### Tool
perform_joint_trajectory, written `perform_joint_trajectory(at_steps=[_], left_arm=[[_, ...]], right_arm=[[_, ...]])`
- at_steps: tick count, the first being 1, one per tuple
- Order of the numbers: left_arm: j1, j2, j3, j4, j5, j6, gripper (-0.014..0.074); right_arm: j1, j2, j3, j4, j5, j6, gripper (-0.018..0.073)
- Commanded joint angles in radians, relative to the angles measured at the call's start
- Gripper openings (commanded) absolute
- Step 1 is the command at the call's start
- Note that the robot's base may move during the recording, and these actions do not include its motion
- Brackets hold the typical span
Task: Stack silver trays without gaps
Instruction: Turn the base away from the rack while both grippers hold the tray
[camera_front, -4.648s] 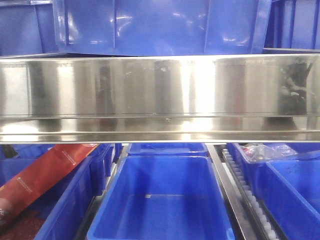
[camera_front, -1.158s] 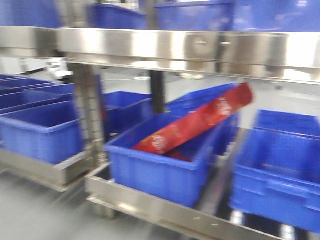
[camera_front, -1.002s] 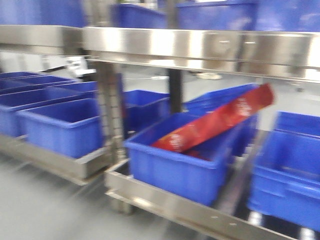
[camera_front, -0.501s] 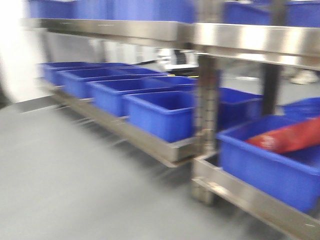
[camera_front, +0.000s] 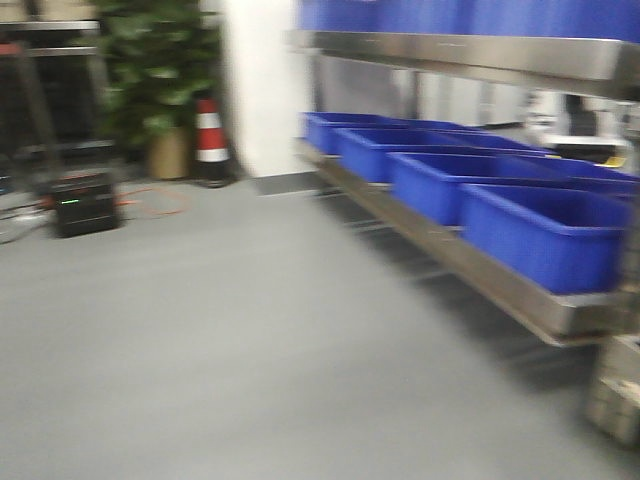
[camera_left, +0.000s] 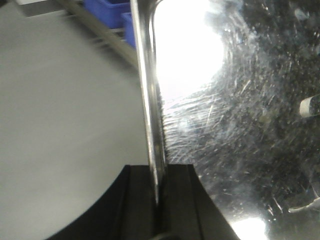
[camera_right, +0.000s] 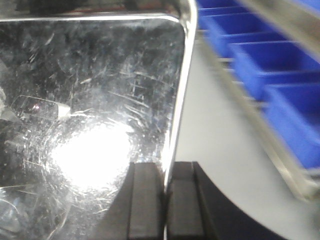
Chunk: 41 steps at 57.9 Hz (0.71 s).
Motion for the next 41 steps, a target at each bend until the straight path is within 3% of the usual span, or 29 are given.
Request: perform_joint_trajectory(at_steps=[1, 41], left_arm=[[-0.014, -0.017, -0.010, -0.030, -0.065, 0.008, -0.0017], [-0.014, -0.017, -0.010, -0.030, -0.065, 0.008, -0.0017]], right_arm=[[0.013, -0.008, -0.010, 0.030, -0.043, -0.025, -0.0081], [0.013, -0.008, -0.010, 0.030, -0.049, -0.025, -0.0081]])
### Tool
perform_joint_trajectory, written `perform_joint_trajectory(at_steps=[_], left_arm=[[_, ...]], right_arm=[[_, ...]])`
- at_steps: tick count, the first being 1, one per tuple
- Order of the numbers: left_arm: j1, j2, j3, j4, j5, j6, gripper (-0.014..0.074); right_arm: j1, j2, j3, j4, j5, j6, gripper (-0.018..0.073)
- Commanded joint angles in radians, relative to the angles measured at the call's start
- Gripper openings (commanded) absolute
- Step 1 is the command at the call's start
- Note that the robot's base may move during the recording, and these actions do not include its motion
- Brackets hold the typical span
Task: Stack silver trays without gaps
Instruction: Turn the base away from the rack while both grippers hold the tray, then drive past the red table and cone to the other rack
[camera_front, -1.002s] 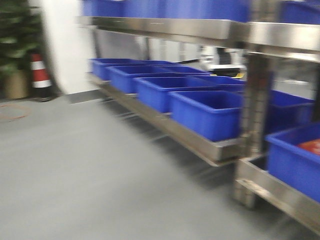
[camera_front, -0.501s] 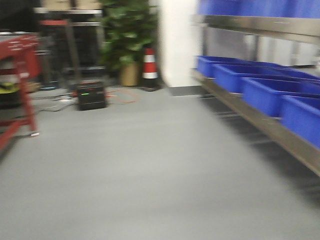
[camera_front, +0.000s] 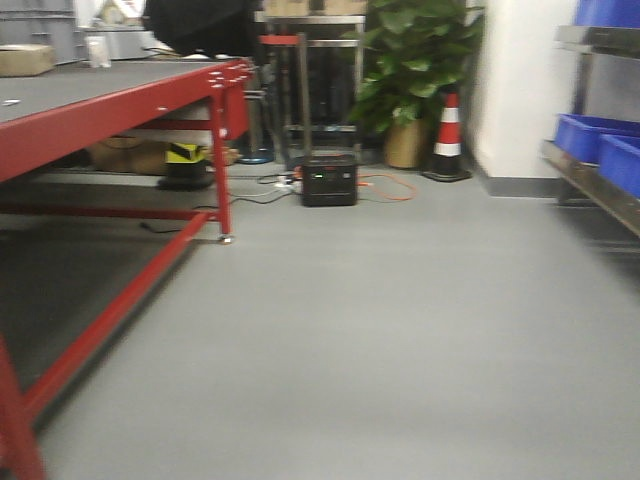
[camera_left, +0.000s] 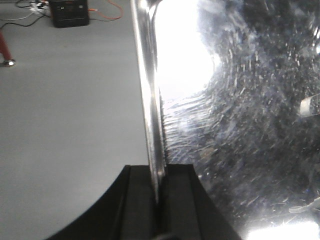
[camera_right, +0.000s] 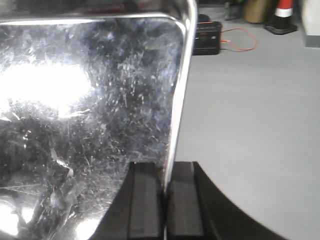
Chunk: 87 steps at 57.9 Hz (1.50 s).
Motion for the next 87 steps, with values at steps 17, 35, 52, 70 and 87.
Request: perform_joint_trajectory(at_steps=[17, 35, 52, 70, 87], left_arm=[[-0.014, -0.016, -0.010, -0.032, -0.065, 0.008, -0.0017], [-0.014, -0.016, -0.010, -0.032, -0.065, 0.008, -0.0017], [-0.014, -0.016, -0.010, -0.032, -0.065, 0.008, -0.0017], [-0.014, -0.016, -0.010, -0.032, -0.065, 0.008, -0.0017], [-0.014, -0.016, -0.010, -0.032, -0.065, 0.008, -0.0017]], right_arm=[[0.013, -0.008, -0.010, 0.028, -0.044, -0.025, -0.0081], [0.013, -0.008, -0.010, 0.028, -0.044, -0.025, -0.0081], [0.013, -0.008, -0.010, 0.028, -0.046, -0.025, -0.0081], [0.013, -0.008, -0.010, 0.028, -0.046, -0.025, -0.0081], [0.013, -0.008, -0.010, 0.028, -0.048, -0.025, -0.0081]])
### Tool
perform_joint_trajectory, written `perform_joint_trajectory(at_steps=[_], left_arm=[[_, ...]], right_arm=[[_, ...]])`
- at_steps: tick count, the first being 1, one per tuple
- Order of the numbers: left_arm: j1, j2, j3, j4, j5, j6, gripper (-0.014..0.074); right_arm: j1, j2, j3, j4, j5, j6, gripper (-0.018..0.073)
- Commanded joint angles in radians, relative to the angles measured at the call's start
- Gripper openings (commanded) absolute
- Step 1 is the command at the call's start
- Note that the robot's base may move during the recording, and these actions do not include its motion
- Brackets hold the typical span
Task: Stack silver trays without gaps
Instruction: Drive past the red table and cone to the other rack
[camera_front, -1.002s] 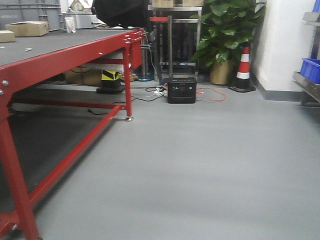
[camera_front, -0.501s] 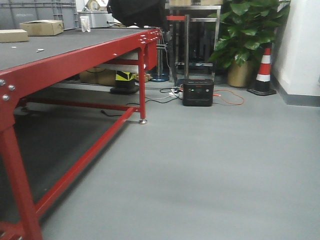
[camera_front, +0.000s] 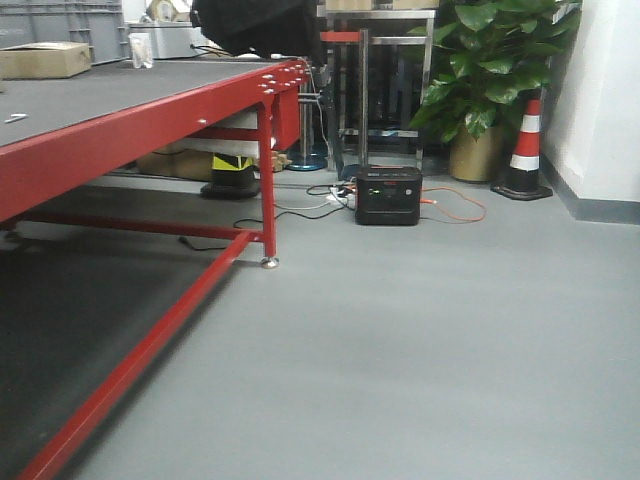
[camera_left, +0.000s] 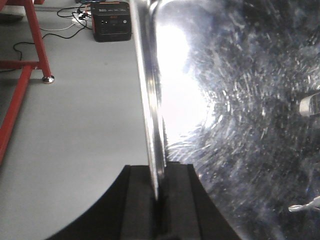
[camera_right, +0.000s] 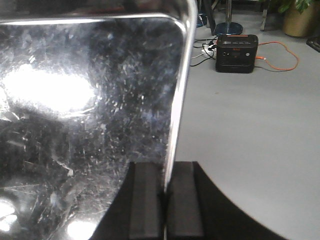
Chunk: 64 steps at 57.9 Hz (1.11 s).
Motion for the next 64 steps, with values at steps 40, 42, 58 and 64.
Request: perform_joint_trajectory(at_steps=[40, 42, 58, 64], left_arm=[[-0.014, -0.014, -0.010, -0.032, -0.065, 0.008, -0.0017], [-0.014, -0.014, -0.010, -0.032, -0.065, 0.008, -0.0017], [-0.014, -0.014, -0.010, -0.032, -0.065, 0.008, -0.0017], [-0.014, -0.014, -0.010, -0.030, -0.065, 0.008, -0.0017]], right_arm=[[0.013, -0.008, -0.010, 0.028, -0.048, -0.019, -0.0081], [0.013, -0.008, -0.010, 0.028, -0.048, -0.019, -0.0081], [0.013, -0.008, -0.010, 0.028, -0.048, -0.019, -0.0081], [0.013, -0.008, -0.010, 0.028, -0.048, -0.019, -0.0081]])
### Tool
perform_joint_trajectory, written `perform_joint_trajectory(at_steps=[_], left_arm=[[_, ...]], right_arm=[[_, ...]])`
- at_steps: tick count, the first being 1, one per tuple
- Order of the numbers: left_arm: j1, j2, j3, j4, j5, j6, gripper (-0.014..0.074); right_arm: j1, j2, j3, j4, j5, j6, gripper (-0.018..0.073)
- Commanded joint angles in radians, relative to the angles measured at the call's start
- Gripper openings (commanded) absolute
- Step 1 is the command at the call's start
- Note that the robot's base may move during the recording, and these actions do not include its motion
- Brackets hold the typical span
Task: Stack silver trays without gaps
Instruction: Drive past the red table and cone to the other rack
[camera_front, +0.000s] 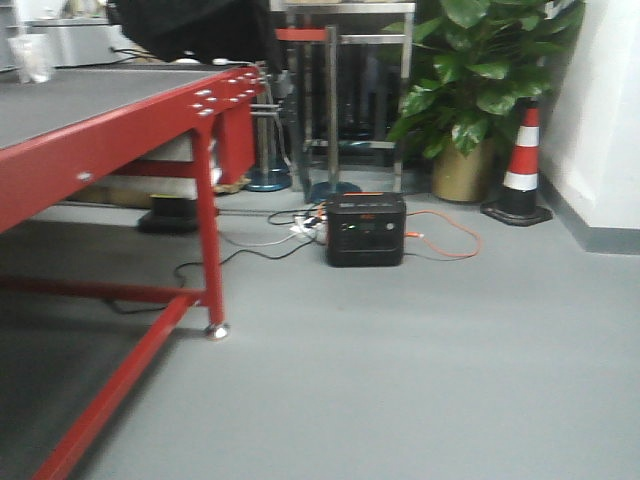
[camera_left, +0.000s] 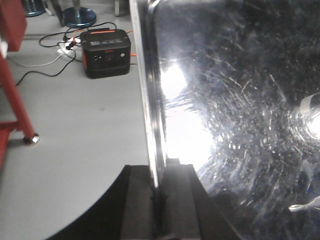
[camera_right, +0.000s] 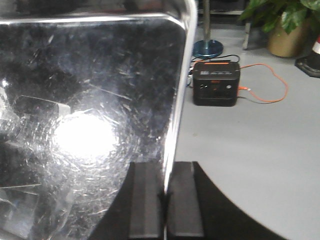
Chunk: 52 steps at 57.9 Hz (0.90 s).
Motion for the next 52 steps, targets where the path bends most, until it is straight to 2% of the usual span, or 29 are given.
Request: perform_joint_trajectory(at_steps=[1, 52], left_arm=[[-0.014, -0.014, -0.010, -0.030, -0.065, 0.008, -0.0017], [-0.010, -0.014, -0.010, -0.007, -0.067, 0.008, -0.0017]], right_arm=[[0.013, -0.008, -0.010, 0.026, -0.044, -0.019, -0.0081], [0.013, -0.008, -0.010, 0.026, -0.046, -0.019, -0.0081]])
